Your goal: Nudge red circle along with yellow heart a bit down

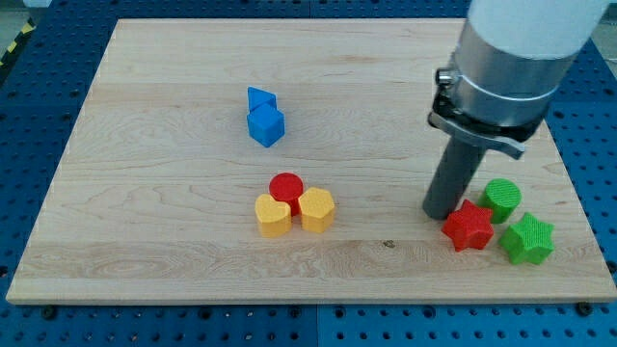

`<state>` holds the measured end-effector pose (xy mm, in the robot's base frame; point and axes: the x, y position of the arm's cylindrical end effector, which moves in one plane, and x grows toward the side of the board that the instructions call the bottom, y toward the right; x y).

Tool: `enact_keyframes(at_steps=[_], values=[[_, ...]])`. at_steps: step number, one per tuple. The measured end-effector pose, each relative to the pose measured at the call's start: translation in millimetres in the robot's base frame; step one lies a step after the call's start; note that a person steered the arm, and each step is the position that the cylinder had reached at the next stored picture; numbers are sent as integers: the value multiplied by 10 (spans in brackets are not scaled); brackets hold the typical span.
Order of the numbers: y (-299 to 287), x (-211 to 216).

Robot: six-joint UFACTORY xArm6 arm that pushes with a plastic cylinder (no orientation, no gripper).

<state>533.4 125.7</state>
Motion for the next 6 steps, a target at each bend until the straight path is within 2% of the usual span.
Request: enact_keyframes(at_steps=[1, 3, 5, 6], values=[[-365, -3], [-620, -395], [-1696, -434], [-2009, -464]])
